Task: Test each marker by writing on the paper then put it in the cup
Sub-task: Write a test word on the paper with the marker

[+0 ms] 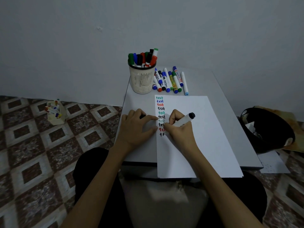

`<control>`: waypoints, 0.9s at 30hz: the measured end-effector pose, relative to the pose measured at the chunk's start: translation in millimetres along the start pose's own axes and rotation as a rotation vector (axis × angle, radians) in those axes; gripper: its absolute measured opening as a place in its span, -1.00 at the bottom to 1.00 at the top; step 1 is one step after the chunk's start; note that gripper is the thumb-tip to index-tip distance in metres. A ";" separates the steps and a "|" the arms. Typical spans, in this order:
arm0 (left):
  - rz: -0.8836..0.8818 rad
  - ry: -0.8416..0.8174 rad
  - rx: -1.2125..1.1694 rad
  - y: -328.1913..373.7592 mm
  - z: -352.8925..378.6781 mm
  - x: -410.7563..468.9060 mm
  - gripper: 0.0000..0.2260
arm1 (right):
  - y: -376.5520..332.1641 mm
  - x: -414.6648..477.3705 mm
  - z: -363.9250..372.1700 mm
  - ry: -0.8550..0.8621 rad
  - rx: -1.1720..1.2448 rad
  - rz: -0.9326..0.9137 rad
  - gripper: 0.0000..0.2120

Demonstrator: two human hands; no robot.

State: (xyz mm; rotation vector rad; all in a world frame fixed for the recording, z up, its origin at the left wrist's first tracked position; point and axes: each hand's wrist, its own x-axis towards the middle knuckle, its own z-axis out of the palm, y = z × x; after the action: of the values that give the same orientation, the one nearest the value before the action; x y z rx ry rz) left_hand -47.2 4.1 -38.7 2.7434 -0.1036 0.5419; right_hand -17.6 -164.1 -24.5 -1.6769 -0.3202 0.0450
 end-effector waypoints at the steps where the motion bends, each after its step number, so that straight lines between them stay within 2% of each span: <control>1: -0.001 0.001 -0.001 0.2 -0.2 -0.2 -0.57 | -0.9 -0.1 -0.2 0.000 -0.015 -0.001 -0.71; 4: 0.000 -0.001 -0.001 0.9 0.0 0.0 -0.57 | -1.5 0.1 -0.9 0.016 -0.050 -0.003 -0.70; 10: 0.007 0.005 -0.005 1.1 -0.2 0.2 -0.55 | 1.0 0.3 -2.0 0.086 -0.054 0.047 -0.81; 16: -0.001 0.002 -0.016 1.4 -0.8 -0.1 -0.55 | -2.4 -1.0 -1.3 0.065 -0.047 0.044 -0.71; 27: 0.013 -0.009 -0.021 1.1 -1.3 -0.9 -0.56 | -4.1 -2.1 -1.0 0.141 -0.030 0.047 -0.70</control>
State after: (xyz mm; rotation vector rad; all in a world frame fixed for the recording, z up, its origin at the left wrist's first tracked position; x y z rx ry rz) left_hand -48.6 3.6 -37.6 2.7272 -0.1281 0.5289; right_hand -20.2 -165.2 -20.7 -1.7080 -0.1761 -0.0428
